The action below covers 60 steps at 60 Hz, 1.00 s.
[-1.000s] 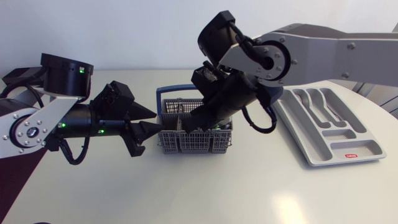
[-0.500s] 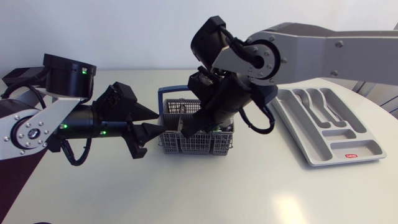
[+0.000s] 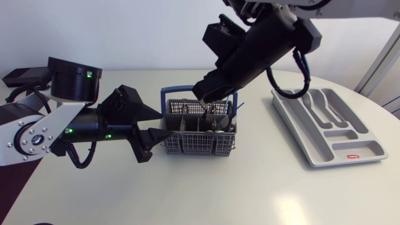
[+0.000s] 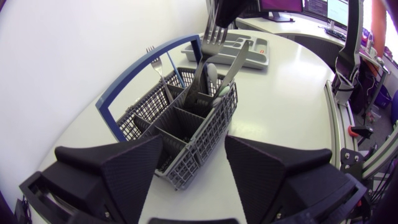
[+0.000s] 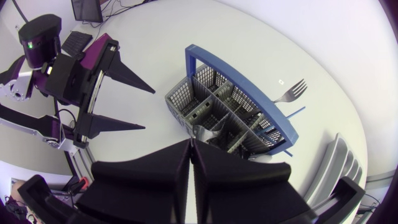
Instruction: Sort the cutlery from the basket into the organizer compartments.
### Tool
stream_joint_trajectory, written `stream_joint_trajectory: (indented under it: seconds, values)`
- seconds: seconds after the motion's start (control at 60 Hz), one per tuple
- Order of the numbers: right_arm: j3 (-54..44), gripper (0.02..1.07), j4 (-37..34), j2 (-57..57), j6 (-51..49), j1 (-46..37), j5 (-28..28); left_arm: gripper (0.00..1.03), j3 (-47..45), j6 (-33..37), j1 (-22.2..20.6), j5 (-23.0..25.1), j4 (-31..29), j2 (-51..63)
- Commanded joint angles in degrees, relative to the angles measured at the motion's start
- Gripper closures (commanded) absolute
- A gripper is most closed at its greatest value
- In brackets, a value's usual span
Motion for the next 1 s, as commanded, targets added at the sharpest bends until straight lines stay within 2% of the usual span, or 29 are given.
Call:
stream_joint_trajectory:
  seconds: [0.0,0.317,0.667,0.833,0.983]
  values:
    - [2.98,1.01,-2.02,0.93,0.35,-0.6,-0.85,0.31,-1.04,1.22,-0.49,-0.29,0.88,0.6]
    - [1.84,1.01,-5.53,-6.45,-3.43,0.72,-1.38,0.23,0.19,1.48,-2.95,-0.38,2.29,0.16]
    - [-4.58,1.01,-6.85,-15.85,-5.98,2.39,-8.59,0.17,4.67,1.92,-3.74,0.76,1.76,-1.86]
    - [-9.06,1.01,-6.41,-19.11,-8.35,2.39,-12.02,0.17,9.5,1.92,-3.22,6.83,-2.46,-0.63]
    - [-13.01,1.01,-4.65,-21.57,-10.2,2.39,-15.09,0.19,11.09,6.23,-3.74,12.1,-7.9,-0.19]
